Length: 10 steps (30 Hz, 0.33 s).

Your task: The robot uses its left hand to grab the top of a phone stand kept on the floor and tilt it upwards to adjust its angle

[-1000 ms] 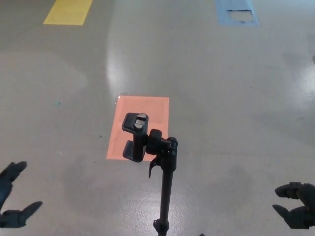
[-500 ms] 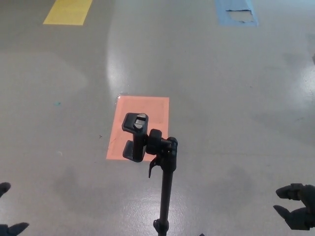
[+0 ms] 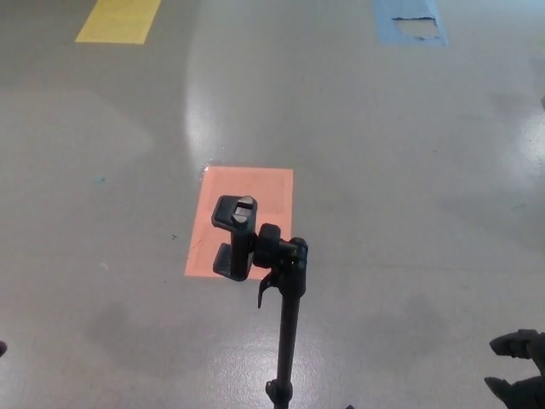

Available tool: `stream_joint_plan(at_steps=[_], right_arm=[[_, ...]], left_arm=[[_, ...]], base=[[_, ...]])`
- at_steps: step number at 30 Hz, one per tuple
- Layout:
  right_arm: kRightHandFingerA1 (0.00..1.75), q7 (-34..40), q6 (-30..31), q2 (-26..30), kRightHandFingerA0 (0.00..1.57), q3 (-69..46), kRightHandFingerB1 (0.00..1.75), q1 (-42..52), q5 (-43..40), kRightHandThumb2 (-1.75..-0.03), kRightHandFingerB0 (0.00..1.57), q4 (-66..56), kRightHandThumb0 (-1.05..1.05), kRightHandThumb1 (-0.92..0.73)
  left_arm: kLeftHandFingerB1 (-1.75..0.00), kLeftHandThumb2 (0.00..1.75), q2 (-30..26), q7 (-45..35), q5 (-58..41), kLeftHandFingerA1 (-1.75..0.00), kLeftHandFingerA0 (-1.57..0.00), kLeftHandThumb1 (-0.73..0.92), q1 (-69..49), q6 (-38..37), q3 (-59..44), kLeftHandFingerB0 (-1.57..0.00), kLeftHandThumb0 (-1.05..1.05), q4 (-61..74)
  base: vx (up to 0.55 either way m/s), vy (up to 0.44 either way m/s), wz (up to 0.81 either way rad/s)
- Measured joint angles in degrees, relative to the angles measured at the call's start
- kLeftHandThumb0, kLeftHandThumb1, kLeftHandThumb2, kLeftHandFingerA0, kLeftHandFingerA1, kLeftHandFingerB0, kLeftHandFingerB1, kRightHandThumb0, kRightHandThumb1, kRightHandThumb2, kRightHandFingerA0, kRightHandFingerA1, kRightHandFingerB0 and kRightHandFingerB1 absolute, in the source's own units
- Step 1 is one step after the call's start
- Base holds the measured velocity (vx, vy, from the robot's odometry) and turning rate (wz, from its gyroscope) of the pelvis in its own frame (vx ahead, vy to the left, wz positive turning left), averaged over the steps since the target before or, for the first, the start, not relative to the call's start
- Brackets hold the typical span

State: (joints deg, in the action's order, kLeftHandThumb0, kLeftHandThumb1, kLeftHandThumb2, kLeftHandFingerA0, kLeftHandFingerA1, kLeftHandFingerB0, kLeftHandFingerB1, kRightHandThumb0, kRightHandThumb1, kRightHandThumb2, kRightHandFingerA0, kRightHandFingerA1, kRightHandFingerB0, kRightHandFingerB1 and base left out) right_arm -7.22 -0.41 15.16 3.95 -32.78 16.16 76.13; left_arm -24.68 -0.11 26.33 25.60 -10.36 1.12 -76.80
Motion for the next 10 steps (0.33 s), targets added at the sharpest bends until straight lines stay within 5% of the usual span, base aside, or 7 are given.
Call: stream_joint_plan(at_steps=[5, 6, 10], right_arm=[[0.62, 0.01, 0.55, -0.34, 0.42, 0.29, 0.50, 3.30, 0.02, -0.93, 0.16, 0.00, -0.18, -0.49], [0.54, 0.07, 0.52, -0.46, 0.22, 0.44, 0.49, 4.59, 0.06, -0.95, 0.15, 0.05, -0.10, -0.51], [0.59, 0.81, 0.53, -0.92, 0.32, 0.47, 0.48, 8.42, 0.08, -0.97, 0.10, 0.25, -0.08, -0.54]], left_arm=[[-0.20, 0.62, -0.06, -1.86, -0.84, -0.31, -0.20, 0.61, -3.47, -0.13, 0.31, -0.10, -0.22, 0.02], [-0.21, 0.60, -0.06, -2.19, -1.01, -0.30, -0.18, 0.59, -4.85, -0.24, 0.29, -0.09, -0.29, -0.03], [-0.22, 0.60, -0.06, -3.28, -1.65, -0.30, -0.18, 0.58, -8.91, -0.47, 0.45, -0.09, -0.30, -0.28]], base=[[0.00, 0.000, 0.00], [0.00, 0.000, 0.00], [0.00, 0.000, 0.00]])
